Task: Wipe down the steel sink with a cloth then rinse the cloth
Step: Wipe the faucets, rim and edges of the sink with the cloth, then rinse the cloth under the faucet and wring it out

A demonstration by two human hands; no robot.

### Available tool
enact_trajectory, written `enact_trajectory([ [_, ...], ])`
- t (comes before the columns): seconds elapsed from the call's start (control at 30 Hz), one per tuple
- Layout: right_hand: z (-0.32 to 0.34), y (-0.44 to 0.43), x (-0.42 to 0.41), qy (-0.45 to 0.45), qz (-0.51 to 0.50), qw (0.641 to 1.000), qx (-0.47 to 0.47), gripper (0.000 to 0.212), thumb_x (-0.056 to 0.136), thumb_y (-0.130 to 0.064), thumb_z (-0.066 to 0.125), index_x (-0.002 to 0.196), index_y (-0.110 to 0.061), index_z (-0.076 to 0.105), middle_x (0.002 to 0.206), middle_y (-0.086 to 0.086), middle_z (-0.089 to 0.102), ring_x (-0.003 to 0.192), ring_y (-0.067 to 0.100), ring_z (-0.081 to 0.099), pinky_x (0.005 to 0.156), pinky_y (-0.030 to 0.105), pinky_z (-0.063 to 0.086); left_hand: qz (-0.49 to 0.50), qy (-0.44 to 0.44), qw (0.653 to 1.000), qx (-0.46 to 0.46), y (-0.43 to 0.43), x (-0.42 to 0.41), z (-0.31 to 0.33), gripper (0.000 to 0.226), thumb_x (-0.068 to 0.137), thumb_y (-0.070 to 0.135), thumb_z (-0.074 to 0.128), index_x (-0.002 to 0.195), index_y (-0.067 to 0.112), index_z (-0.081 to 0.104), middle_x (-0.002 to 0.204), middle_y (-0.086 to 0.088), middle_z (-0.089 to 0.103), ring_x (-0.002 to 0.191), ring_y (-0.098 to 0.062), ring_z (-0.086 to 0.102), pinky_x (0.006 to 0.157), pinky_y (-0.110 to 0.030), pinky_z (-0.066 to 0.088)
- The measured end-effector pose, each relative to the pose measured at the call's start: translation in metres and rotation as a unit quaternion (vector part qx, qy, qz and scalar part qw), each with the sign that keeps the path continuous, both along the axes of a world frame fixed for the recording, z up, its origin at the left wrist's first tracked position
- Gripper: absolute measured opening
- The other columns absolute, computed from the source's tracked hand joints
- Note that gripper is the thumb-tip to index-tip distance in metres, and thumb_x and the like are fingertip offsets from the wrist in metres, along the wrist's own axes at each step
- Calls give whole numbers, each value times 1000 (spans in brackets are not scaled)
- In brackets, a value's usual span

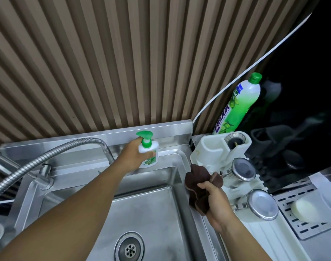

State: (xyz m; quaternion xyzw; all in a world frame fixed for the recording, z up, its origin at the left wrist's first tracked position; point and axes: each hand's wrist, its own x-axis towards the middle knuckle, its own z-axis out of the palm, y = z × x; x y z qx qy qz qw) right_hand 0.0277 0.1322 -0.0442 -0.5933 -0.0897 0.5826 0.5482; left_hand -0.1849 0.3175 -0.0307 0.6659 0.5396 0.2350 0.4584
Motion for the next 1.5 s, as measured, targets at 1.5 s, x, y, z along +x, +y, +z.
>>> enact_trajectory([
  [1.5,11,-16,-35,-155,140,978,-5,17,81,-14,60,98,-14,63,85,11,64,76,24,57,65,31,42,117,19,992,42,-104,-80,48,31,85,31,78,111,24,64,101,4,63,91,-14,61,82,-26,51],
])
